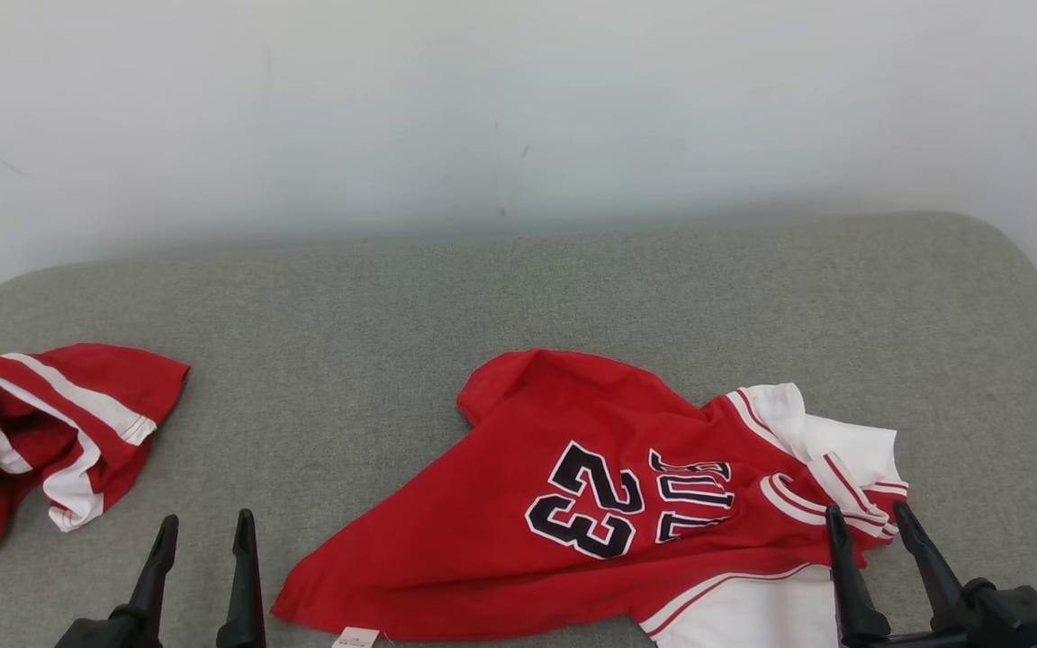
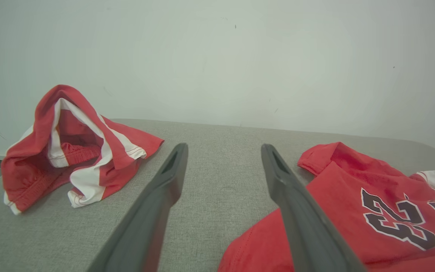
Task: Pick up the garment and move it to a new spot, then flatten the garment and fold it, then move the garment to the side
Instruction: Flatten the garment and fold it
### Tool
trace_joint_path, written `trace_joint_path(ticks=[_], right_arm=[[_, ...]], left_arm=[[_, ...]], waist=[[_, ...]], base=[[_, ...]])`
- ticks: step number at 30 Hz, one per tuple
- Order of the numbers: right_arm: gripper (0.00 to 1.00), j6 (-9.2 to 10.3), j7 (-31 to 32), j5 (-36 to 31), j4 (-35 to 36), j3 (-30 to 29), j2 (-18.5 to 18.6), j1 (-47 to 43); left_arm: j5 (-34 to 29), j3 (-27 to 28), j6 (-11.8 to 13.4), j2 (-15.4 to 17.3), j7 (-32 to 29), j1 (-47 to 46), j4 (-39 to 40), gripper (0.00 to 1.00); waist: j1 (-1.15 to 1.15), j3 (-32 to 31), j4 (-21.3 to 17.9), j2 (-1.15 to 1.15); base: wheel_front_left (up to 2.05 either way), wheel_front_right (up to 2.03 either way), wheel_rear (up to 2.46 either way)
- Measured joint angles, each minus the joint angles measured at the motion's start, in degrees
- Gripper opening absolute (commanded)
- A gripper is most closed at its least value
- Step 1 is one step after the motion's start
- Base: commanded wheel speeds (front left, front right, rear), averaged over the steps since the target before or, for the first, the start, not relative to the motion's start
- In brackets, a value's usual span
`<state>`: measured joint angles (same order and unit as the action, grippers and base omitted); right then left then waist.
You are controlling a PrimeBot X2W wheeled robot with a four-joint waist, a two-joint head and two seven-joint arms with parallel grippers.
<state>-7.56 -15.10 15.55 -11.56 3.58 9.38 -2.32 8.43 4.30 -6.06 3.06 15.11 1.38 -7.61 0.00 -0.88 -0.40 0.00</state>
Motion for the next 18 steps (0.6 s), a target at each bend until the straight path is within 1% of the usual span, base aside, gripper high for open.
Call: trace_joint_path(ticks=[18], right_arm=[[1.00, 0.00, 0.00, -0.18, 0.15, 0.58, 0.47, -0.05]], left_arm=[[-1.19, 0.57, -0.52, -0.09, 0.00, 0.29, -1.22, 1.00]], waist=[[0.00, -0.25, -0.12, 0.00]], base=[[0.00, 0.00, 0.00]])
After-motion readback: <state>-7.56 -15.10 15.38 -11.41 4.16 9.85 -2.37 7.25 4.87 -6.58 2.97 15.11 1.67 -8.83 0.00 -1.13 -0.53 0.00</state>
